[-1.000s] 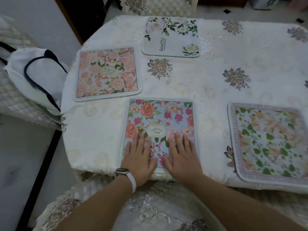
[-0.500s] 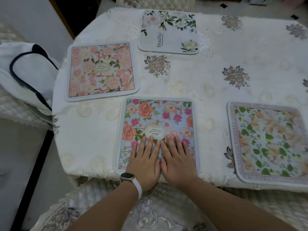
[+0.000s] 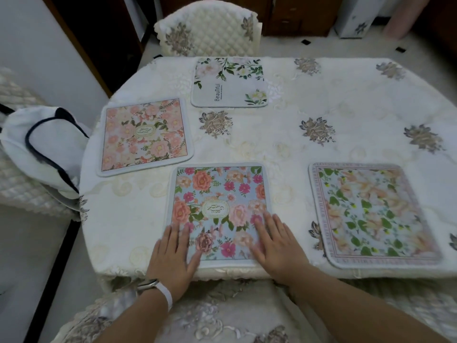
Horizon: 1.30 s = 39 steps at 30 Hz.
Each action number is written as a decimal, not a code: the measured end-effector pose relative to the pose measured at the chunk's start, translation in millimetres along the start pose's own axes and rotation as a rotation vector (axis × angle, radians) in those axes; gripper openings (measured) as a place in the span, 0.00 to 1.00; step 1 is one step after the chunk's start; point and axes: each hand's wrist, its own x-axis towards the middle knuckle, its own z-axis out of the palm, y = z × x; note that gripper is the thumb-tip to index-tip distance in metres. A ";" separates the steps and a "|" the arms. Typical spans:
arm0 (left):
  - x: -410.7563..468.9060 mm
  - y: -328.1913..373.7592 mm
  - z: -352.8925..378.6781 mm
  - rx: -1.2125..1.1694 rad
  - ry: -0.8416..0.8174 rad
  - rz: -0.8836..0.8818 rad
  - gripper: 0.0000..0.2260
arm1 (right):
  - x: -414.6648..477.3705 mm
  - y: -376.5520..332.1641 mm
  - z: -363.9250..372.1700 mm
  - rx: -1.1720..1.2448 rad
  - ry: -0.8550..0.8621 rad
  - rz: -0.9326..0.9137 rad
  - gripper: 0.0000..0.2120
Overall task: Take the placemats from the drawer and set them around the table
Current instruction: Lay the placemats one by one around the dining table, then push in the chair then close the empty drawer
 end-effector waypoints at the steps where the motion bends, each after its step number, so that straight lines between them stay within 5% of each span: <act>1: -3.0 -5.4 -1.4 -0.021 -0.001 -0.023 0.36 | -3.1 9.1 -0.1 0.010 -0.011 0.010 0.33; 8: -15.5 -4.4 -16.7 -0.044 -0.030 -0.145 0.38 | -6.9 37.4 -6.8 0.059 -0.034 -0.011 0.34; 19: -13.3 55.7 -63.7 -0.062 0.038 -0.155 0.18 | -3.6 55.8 -61.9 0.244 -0.024 -0.143 0.24; 28: -30.0 112.3 -92.7 -0.111 0.272 -0.024 0.17 | -18.0 74.3 -113.4 0.193 0.073 -0.213 0.23; 39: -10.5 142.2 -122.6 -0.113 0.294 0.212 0.19 | -53.3 67.1 -140.4 0.151 0.145 -0.105 0.23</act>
